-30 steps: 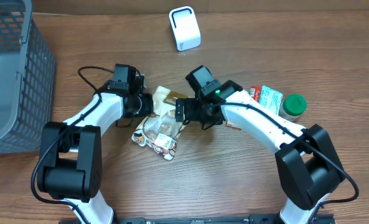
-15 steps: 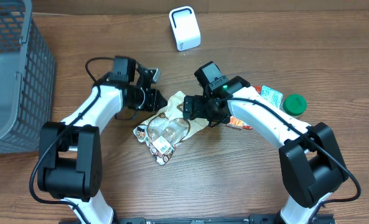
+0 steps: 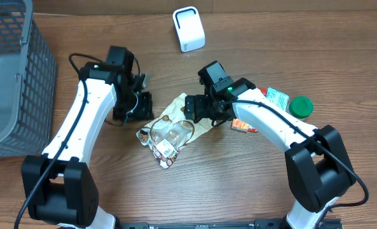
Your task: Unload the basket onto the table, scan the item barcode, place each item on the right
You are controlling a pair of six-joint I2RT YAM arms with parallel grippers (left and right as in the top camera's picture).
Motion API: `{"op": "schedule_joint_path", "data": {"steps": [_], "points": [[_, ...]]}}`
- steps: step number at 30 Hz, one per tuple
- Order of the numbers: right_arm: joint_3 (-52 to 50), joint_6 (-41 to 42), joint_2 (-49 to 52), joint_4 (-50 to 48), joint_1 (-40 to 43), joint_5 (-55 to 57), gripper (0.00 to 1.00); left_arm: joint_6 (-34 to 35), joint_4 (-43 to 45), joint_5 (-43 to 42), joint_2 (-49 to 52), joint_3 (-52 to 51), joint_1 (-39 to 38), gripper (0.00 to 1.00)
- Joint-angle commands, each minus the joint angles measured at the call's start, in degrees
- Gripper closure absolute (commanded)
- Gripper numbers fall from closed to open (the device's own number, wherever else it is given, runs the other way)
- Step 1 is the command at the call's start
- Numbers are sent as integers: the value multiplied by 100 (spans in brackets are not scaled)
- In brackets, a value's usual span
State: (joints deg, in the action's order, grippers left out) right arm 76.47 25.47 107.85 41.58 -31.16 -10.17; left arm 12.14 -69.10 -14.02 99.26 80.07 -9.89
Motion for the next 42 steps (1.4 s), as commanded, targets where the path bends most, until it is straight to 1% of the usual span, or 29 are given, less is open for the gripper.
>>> {"op": "schedule_joint_path", "data": {"steps": [1,3,4,8,9,10,14,17,22,27,33,36,37,38,39,42], "points": [[-26,-249,-26,-133,7,-13,0,614,-170,809,-33,-225,-146,77],[-28,-557,-26,-190,-7,-15,0,614,-184,807,-33,-452,-190,72],[-31,-608,-26,-199,-11,-15,0,614,-175,807,-33,-551,-192,67],[-31,-608,-26,-251,-44,-35,0,693,39,807,-33,-975,-188,52],[-35,-608,-26,-262,-57,-33,0,772,111,804,-33,-1067,-186,49],[-35,-608,-24,-284,-70,-35,0,852,221,804,-31,-1172,-186,48],[-35,-605,11,-387,-133,-35,0,1058,726,723,-28,-1552,-195,48],[-35,-601,111,-396,-192,-37,0,1064,1161,490,-28,-1821,-195,48],[-35,-382,417,-225,-297,-70,0,1128,1646,387,-28,-2090,-195,47],[-35,-273,527,127,-400,-411,0,1123,1853,387,-28,-2100,-195,47],[-35,-83,527,446,-522,-457,0,1126,2094,389,-28,-2100,-195,47],[13,-96,496,459,-503,-450,0,1102,2120,400,-28,-2096,-192,51],[66,-149,455,503,-466,-450,0,1016,2111,415,-31,-2083,-192,51],[151,-192,391,577,-422,-446,0,903,2052,420,-31,-2039,-173,50],[229,-269,326,638,-378,-448,0,885,1963,459,-35,-1976,-151,48],[487,-345,72,800,-212,-448,0,887,1725,546,-63,-1707,-76,45]]}}
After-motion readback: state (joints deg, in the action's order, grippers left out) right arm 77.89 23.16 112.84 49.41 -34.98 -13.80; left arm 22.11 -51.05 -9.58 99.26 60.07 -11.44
